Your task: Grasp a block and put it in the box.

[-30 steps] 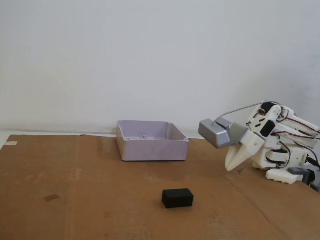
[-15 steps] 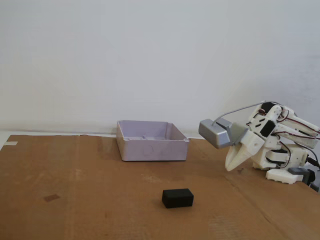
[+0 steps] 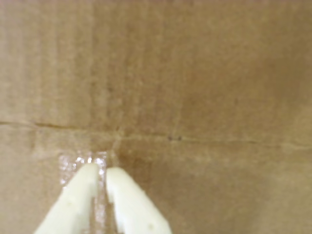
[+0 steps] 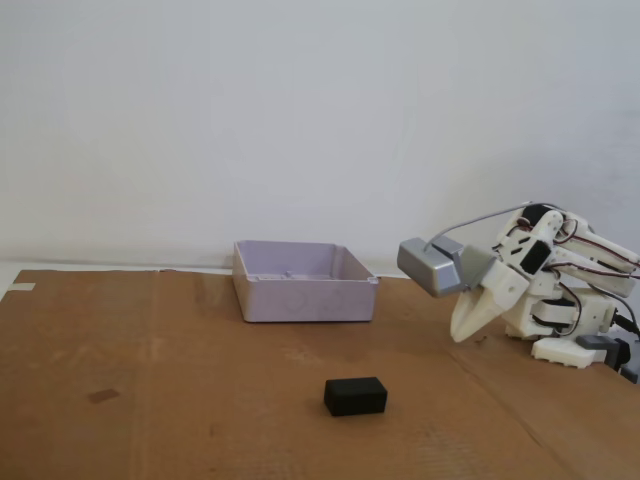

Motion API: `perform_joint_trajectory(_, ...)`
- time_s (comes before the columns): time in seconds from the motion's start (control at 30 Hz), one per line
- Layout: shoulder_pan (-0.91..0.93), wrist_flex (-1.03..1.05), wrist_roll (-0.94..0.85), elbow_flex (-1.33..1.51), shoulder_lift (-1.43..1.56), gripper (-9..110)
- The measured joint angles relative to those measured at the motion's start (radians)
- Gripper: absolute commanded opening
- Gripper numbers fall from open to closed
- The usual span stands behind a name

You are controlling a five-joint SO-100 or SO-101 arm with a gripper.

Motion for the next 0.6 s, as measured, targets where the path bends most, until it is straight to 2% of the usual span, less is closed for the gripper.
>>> perform_joint_trajectory(0.47,0.000,-0.005,0.000,0.000,-0.002,0)
perform_joint_trajectory(0.6,-0.014,-0.067,0.000,-0.002,-0.098,0)
